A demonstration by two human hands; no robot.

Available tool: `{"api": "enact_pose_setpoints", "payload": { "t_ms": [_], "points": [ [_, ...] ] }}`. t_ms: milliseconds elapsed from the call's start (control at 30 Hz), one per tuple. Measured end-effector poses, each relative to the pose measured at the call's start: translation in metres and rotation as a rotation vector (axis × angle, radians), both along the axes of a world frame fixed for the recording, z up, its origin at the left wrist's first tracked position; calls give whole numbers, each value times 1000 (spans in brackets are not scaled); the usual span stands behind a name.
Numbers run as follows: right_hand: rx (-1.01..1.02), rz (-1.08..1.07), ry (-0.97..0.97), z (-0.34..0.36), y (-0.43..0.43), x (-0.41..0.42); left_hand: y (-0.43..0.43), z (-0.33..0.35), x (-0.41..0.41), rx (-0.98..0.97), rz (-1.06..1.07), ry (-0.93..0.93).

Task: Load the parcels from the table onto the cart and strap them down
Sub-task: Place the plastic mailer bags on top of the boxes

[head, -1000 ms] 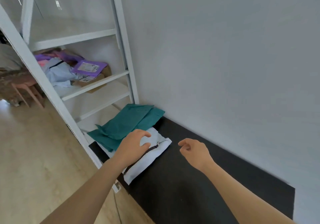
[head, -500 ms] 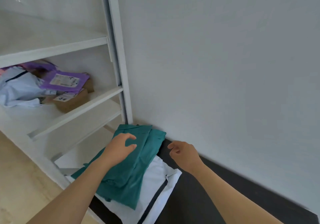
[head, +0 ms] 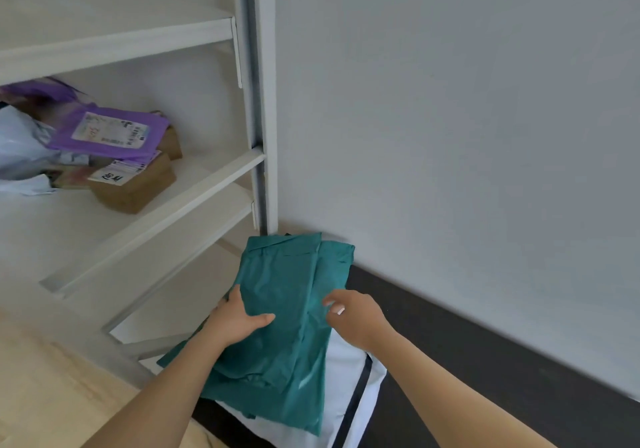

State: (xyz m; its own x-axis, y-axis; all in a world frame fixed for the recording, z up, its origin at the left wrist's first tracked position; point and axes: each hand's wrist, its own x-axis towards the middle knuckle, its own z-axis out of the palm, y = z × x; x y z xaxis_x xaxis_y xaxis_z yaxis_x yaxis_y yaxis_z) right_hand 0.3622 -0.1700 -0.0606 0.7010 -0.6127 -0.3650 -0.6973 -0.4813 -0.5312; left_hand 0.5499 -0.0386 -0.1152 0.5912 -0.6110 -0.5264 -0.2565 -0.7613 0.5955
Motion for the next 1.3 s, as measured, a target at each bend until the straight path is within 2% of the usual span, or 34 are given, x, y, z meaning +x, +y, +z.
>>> {"api": "enact_pose_setpoints", "payload": {
  "t_ms": [100, 200, 300, 400, 467, 533, 633, 733, 867, 1067, 1300],
  "points": [
    [12, 24, 58, -4, 3, -1, -5, 3, 1, -25, 129, -22],
    [9, 28, 111, -6, 4, -1, -11, 7, 1, -96, 229, 156],
    [-29, -2, 162, -7, 3, -4, -16, 14, -7, -181, 163, 269],
    [-97, -19, 180, -2, 1, -12, -26, 29, -29, -162, 12, 343],
    [-71, -11, 151, 4, 1, -17, -32, 39, -45, -135, -114, 364],
    [0, 6, 164, 8, 4, -21, -39, 42, -57, -144, -136, 383],
    [59, -2, 234, 5, 12, -28, -44, 40, -66, -214, -23, 293],
    [28, -21, 282, -5, 22, -35, -37, 33, -65, -245, 118, 199],
    [-60, -71, 328, -17, 32, -40, -24, 32, -65, -249, 224, 387],
    [-67, -130, 294, -25, 45, -49, -28, 47, -86, -236, 16, 394],
    [-103, -223, 260, -17, 38, -80, -54, 69, -129, -247, -208, 529]
  ]
}}
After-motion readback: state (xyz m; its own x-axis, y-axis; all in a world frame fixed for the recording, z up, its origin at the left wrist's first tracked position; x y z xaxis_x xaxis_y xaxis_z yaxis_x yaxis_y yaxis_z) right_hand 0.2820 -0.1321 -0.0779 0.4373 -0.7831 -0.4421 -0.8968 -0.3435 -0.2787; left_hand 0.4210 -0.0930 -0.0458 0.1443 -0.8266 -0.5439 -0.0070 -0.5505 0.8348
